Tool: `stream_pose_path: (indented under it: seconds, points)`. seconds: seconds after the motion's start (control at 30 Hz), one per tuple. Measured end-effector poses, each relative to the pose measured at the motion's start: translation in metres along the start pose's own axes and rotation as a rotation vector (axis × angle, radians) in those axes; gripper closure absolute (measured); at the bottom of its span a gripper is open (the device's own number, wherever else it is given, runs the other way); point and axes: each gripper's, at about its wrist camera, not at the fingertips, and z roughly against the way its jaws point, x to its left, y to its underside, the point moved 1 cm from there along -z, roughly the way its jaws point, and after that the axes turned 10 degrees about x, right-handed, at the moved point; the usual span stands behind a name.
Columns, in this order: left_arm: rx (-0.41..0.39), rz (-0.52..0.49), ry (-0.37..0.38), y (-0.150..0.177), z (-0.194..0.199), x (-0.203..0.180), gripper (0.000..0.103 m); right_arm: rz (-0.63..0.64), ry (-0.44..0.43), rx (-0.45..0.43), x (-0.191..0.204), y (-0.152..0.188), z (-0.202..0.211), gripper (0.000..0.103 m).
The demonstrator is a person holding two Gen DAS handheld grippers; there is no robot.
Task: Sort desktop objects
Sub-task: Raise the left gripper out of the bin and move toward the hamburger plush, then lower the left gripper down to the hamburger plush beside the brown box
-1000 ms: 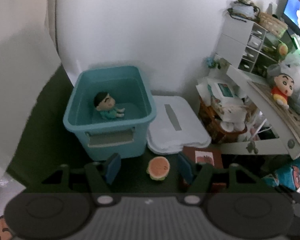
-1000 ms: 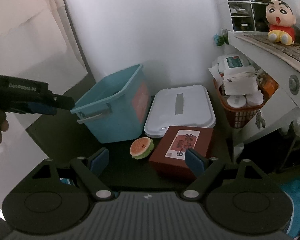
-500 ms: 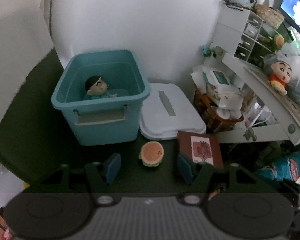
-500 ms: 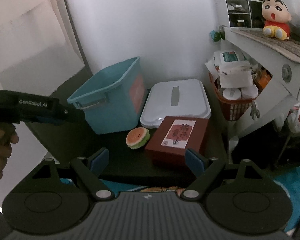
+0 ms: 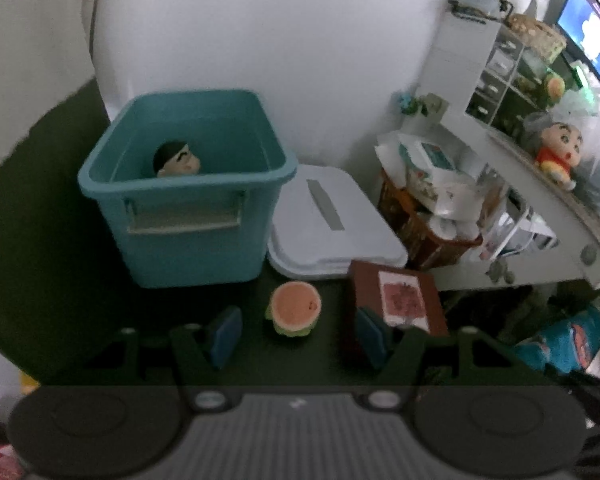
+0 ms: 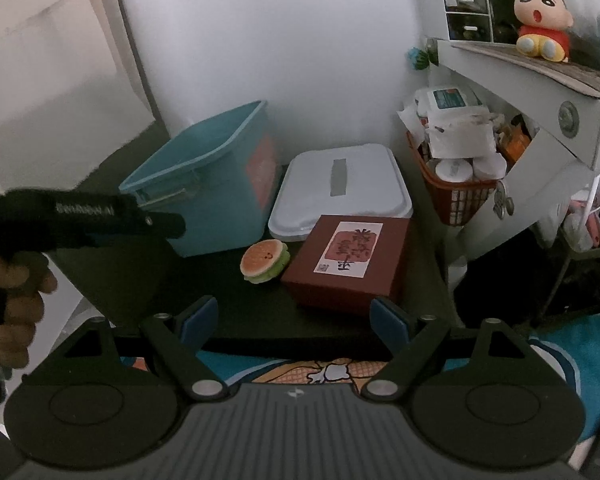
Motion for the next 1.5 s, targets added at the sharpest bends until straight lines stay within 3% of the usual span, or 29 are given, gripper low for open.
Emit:
stream_pose_path:
  seconds: [0.5, 0.73, 0.93, 1.23, 1.5]
  points:
    - [-0.036, -0.018, 0.02, -0.002, -0.032, 0.016, 0.036, 0.032, 0.025, 0.036, 0.012, -0.005, -0.031, 0.016]
    - [-0.031, -0.016, 0.065, 0.005, -0.045, 0.02, 0.036, 0.057, 0.044, 0.043, 0.019, -0.006, -0.043, 0.017]
    - [-0.021, -0.036, 0.1, 0.008, -0.054, 0.026, 0.037, 0.099, 0.042, 0.07, 0.029, -0.004, -0.059, 0.034]
    - [0.014, 0.0, 0.123, 0.0, -0.082, 0.045, 0.038, 0.191, 0.054, 0.068, 0.048, -0.008, -0.081, 0.039]
    - [0.033, -0.019, 0.147, -0.005, -0.101, 0.042, 0.038, 0.199, 0.057, 0.102, 0.047, -0.008, -0.097, 0.043]
